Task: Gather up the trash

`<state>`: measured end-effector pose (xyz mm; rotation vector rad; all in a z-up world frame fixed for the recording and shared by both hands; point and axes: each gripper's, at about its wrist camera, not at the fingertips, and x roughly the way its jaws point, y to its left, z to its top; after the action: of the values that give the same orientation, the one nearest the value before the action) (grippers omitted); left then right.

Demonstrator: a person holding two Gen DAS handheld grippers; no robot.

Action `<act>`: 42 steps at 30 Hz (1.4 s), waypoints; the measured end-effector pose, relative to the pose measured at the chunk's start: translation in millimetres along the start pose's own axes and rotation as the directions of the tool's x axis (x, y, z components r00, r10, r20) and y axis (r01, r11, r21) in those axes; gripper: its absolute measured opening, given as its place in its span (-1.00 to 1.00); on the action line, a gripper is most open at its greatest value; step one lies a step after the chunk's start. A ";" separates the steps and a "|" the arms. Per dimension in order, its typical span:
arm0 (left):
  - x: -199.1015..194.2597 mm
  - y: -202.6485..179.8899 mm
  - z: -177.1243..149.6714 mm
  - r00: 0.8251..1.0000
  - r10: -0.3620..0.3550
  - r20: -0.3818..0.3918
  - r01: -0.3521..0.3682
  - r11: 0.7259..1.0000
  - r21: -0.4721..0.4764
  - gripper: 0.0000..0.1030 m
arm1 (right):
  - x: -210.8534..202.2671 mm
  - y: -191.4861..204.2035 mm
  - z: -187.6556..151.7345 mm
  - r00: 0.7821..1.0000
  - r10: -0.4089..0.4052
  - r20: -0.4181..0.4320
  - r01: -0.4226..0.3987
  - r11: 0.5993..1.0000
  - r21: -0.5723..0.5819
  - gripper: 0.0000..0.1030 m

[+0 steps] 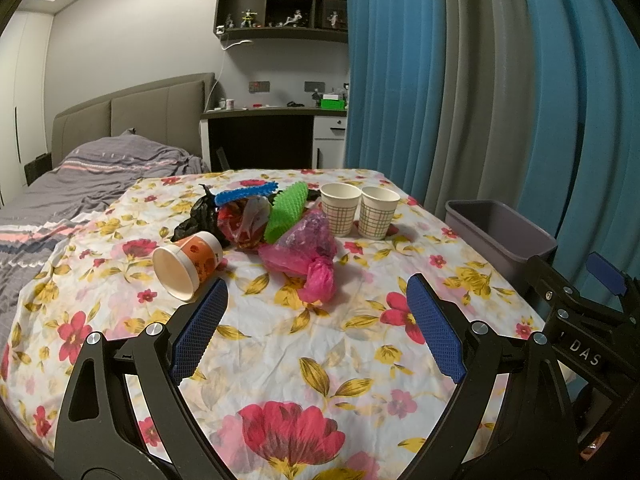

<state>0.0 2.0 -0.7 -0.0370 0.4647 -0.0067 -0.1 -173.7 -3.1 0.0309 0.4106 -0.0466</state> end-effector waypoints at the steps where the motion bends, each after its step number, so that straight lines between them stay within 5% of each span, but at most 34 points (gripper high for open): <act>1: -0.1 0.0 -0.1 1.000 0.000 0.000 0.000 1.000 0.000 0.74 | 0.0 -0.1 -0.1 1.000 -0.001 0.001 0.001 1.000 0.000 0.91; 42: -5.3 -17.3 5.2 1.000 -0.002 0.013 0.002 1.000 0.016 0.74 | 2.0 -3.3 0.9 1.000 0.013 0.005 -0.014 1.000 0.014 0.91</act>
<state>-2.3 -15.0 6.9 -0.0216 0.4511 -0.0119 2.0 -177.1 -3.1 0.0471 0.4055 -0.0362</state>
